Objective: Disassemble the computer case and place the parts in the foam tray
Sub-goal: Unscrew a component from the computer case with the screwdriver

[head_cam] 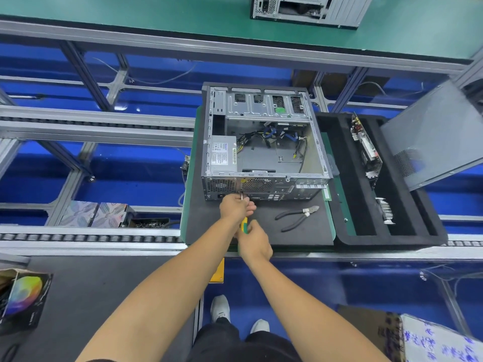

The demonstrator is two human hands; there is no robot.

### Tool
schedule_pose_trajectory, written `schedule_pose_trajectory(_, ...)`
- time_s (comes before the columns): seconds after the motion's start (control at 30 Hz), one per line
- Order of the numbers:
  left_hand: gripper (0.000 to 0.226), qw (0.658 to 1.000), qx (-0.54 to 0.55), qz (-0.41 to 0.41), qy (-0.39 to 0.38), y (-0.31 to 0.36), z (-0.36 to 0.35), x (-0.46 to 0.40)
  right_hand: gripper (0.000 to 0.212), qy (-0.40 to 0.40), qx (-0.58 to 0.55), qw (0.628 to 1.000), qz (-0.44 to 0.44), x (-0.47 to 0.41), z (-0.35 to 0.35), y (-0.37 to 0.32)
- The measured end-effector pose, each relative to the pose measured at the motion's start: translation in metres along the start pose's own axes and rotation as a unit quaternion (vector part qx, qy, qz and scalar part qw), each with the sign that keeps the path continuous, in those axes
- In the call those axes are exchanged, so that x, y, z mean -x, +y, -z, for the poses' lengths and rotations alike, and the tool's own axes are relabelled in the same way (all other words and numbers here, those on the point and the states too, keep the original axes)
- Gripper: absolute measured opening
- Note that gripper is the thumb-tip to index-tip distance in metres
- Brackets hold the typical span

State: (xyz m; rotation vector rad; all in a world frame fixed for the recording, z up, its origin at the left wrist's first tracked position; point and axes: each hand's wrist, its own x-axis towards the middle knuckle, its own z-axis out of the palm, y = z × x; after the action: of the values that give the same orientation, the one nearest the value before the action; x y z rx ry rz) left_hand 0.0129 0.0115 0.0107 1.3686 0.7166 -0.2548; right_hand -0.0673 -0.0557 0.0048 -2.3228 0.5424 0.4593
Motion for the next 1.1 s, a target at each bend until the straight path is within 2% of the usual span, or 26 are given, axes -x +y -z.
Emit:
schedule_pose_trajectory(0.07,0.017,1.0,-0.016,0.009,-0.008,0.003,0.003,-0.003,0.028,-0.081,-0.093,0.992,-0.018,-0.003,0.0,0.001)
schedule_pose_trajectory(0.13,0.022,0.999,-0.02,0.021,-0.017,0.006,0.004,-0.005,0.023,-0.169,-0.234,0.954,-0.085,-0.001,-0.001,0.003)
schedule_pose_trajectory(0.2,0.023,0.999,0.004,0.044,-0.027,0.008,0.004,-0.004,0.034,-0.233,-0.304,0.914,-0.135,0.001,0.0,0.008)
schedule_pose_trajectory(0.33,0.023,0.995,0.058,0.054,-0.057,0.011,0.004,0.0,0.044,-0.264,-0.411,0.861,-0.142,0.0,-0.001,0.019)
schedule_pose_trajectory(0.43,0.029,0.991,0.087,0.057,-0.081,0.013,0.008,0.003,0.031,-0.225,-0.392,0.886,-0.106,-0.003,0.001,0.018)
schedule_pose_trajectory(0.53,0.029,0.992,0.088,0.05,-0.073,0.014,0.007,0.006,0.017,-0.14,-0.352,0.923,-0.062,-0.004,-0.005,0.013)
schedule_pose_trajectory(0.63,0.021,0.997,0.062,0.021,-0.042,0.005,0.007,0.008,0.018,-0.055,-0.28,0.957,-0.054,-0.002,-0.012,0.009)
schedule_pose_trajectory(0.73,0.016,0.999,-0.026,-0.025,0.002,-0.006,0.014,0.006,0.028,0.024,-0.2,0.977,-0.07,-0.001,-0.012,0.008)
schedule_pose_trajectory(0.8,0.012,0.999,-0.039,-0.031,0.015,-0.006,0.018,0.006,0.027,0.008,-0.214,0.974,-0.069,-0.002,-0.012,0.009)
schedule_pose_trajectory(0.9,0.01,0.999,-0.033,-0.019,-0.01,-0.003,0.021,0.006,0.018,-0.032,-0.252,0.965,-0.067,0.0,-0.011,0.011)
schedule_pose_trajectory(1.03,0.009,0.999,-0.008,-0.011,-0.051,-0.003,0.024,0.006,0.01,-0.116,-0.364,0.916,-0.125,0.0,-0.008,0.01)
schedule_pose_trajectory(1.1,0.011,0.998,-0.003,-0.007,-0.056,-0.003,0.023,0.006,0.018,-0.156,-0.398,0.889,-0.166,0.0,-0.005,0.009)
